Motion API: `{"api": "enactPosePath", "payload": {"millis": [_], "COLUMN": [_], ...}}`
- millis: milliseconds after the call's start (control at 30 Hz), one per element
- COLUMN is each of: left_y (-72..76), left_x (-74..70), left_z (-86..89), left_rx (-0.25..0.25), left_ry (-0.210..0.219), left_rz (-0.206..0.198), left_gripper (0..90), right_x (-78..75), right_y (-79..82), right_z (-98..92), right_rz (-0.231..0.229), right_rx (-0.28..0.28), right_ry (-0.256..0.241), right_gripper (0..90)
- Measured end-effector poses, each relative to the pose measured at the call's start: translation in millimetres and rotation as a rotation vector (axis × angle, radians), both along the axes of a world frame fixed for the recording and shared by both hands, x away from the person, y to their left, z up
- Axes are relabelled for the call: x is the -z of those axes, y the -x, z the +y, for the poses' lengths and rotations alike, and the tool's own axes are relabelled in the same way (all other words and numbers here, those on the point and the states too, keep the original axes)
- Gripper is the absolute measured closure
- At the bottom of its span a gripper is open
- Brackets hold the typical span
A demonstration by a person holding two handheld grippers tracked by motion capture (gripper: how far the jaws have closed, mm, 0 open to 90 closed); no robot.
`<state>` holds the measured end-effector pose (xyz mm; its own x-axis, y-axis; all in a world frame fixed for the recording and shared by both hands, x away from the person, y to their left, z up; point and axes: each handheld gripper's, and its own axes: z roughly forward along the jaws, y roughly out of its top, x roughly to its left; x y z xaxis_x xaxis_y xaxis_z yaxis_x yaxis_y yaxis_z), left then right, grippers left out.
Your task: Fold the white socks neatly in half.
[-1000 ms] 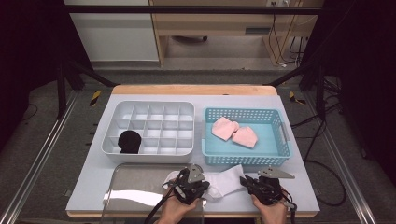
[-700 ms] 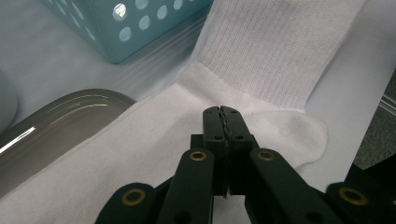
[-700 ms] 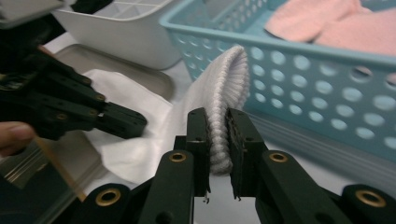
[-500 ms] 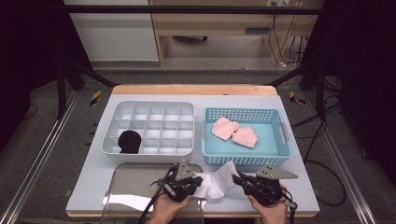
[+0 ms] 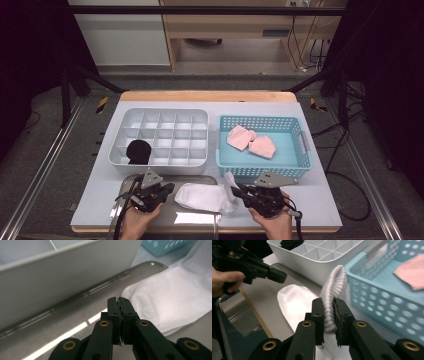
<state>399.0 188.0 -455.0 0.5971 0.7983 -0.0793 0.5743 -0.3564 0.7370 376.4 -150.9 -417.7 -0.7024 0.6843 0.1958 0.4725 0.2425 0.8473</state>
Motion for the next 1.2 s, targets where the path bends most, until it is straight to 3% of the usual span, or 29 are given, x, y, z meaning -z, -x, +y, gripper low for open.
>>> {"api": "enactPosePath", "payload": {"millis": [200,400,467,733,967,1100,1133,1200], "left_y": [0.6,1.2,1.4,2.6,2.0,2.1,2.2,2.1], "left_x": [6.0,8.1,9.5,12.2,9.9,7.8,5.8,3.0], "left_z": [-10.8,-11.0,-10.3,-9.0,-2.0,3.5,7.2,10.5], "left_rx": [0.031,0.027,0.022,0.02,-0.01,-0.024,-0.035,-0.044], "left_ry": [-0.02,-0.019,-0.019,-0.022,-0.006,0.006,0.018,0.031], "left_rz": [0.012,0.019,0.022,0.027,0.016,0.013,0.01,0.002], "left_gripper": [88.9,89.1,89.2,89.2,89.0,88.9,88.9,88.9], "right_x": [0.4,7.6,13.7,30.4,42.3,41.3,36.7,32.6], "right_y": [-3.4,-7.0,-11.9,-18.8,-20.0,-19.4,-17.8,-17.2], "right_z": [28.7,55.9,75.0,108.1,124.1,123.9,116.9,108.0], "right_rz": [0.018,0.045,0.059,0.075,0.088,0.071,0.044,0.033], "right_rx": [-0.04,-0.066,-0.066,-0.074,-0.089,-0.112,-0.118,-0.117], "right_ry": [0.016,0.04,0.066,0.111,0.133,0.111,0.083,0.054], "right_gripper": [79.6,79.4,79.4,78.4,74.6,66.6,64.6,68.5]}}
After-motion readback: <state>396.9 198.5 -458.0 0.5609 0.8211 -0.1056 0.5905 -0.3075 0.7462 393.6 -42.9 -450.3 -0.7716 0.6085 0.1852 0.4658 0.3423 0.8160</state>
